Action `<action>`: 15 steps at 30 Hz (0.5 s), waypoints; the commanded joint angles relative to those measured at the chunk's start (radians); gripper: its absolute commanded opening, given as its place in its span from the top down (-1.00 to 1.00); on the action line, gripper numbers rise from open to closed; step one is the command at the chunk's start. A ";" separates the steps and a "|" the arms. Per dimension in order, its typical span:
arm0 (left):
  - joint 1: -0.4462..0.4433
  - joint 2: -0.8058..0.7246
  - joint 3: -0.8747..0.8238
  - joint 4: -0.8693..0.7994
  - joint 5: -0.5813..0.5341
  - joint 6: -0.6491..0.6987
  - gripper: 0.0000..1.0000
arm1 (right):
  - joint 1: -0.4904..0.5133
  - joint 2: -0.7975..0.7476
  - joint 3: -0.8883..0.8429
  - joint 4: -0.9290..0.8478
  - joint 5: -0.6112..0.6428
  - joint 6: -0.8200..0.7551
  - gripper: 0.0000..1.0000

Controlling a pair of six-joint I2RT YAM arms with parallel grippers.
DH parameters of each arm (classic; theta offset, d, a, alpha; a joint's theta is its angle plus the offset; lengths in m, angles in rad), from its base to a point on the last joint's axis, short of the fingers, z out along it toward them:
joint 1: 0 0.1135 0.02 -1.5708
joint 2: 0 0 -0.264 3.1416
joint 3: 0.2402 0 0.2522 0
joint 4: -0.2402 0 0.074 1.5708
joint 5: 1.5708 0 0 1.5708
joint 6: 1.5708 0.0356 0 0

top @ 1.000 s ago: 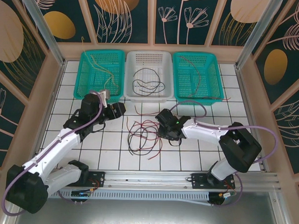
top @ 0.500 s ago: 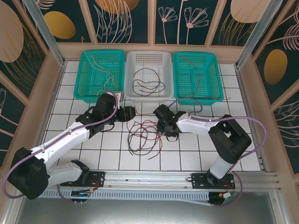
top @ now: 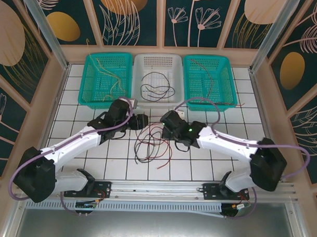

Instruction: Untangle the cables

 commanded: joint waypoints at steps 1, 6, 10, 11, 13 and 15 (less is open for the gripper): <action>-0.007 0.006 0.040 0.073 0.047 -0.023 -0.20 | 0.012 -0.094 0.048 -0.071 0.166 -0.021 1.00; -0.006 -0.008 0.036 0.114 0.088 -0.045 -0.21 | 0.017 -0.242 0.081 -0.048 0.222 -0.095 1.00; -0.008 -0.027 0.021 0.155 0.121 -0.063 -0.25 | 0.019 -0.325 0.101 -0.021 0.248 -0.137 1.00; -0.007 -0.027 0.022 0.157 0.126 -0.067 -0.25 | 0.018 -0.340 0.109 -0.019 0.260 -0.141 1.00; -0.007 -0.032 0.021 0.173 0.143 -0.077 -0.25 | 0.019 -0.357 0.132 -0.019 0.282 -0.156 1.00; -0.007 -0.036 0.012 0.208 0.163 -0.092 -0.26 | 0.018 -0.364 0.162 -0.021 0.299 -0.170 1.00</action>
